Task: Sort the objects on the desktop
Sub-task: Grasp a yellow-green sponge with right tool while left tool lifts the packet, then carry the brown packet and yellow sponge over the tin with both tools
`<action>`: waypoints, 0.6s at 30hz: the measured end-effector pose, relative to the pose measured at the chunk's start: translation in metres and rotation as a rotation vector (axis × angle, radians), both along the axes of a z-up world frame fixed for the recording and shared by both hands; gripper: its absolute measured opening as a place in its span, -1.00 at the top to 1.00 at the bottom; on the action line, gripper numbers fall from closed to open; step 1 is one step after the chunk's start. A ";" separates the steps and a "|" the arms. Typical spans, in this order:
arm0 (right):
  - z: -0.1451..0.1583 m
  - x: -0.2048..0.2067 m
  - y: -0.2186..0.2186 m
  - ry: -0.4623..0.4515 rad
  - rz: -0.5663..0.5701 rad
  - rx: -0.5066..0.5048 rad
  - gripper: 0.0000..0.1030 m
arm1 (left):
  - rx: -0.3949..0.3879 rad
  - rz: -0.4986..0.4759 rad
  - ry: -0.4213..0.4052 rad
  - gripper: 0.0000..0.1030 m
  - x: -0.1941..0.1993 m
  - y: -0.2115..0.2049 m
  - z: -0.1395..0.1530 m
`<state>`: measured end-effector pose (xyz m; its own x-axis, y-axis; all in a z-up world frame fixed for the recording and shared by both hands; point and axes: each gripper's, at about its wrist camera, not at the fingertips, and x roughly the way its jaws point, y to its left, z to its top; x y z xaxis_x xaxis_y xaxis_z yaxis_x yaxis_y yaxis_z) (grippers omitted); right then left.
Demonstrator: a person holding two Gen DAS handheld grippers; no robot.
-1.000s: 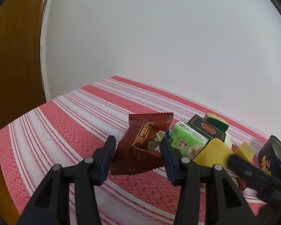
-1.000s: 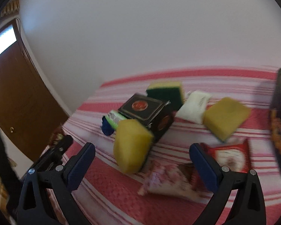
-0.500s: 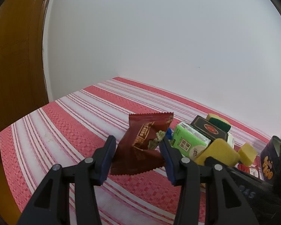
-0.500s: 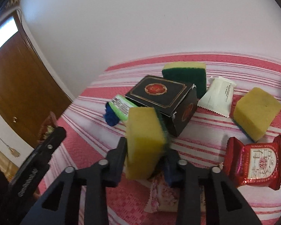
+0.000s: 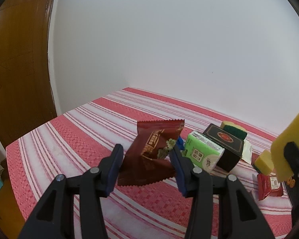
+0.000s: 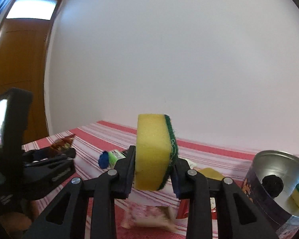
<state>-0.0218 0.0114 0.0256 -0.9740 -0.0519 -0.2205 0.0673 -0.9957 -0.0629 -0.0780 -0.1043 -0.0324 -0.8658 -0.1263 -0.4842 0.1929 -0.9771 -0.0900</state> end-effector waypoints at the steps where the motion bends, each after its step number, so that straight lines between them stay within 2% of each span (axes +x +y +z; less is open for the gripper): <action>1: 0.000 0.002 0.001 0.003 0.003 -0.003 0.34 | 0.000 -0.001 0.003 0.07 0.001 0.000 0.000; 9: 0.004 0.014 0.023 -0.023 -0.014 -0.096 0.34 | 0.018 -0.018 -0.010 0.07 0.010 0.006 -0.001; 18: 0.007 0.044 0.038 0.003 -0.061 -0.107 0.34 | 0.037 -0.066 -0.007 0.07 0.023 0.031 0.000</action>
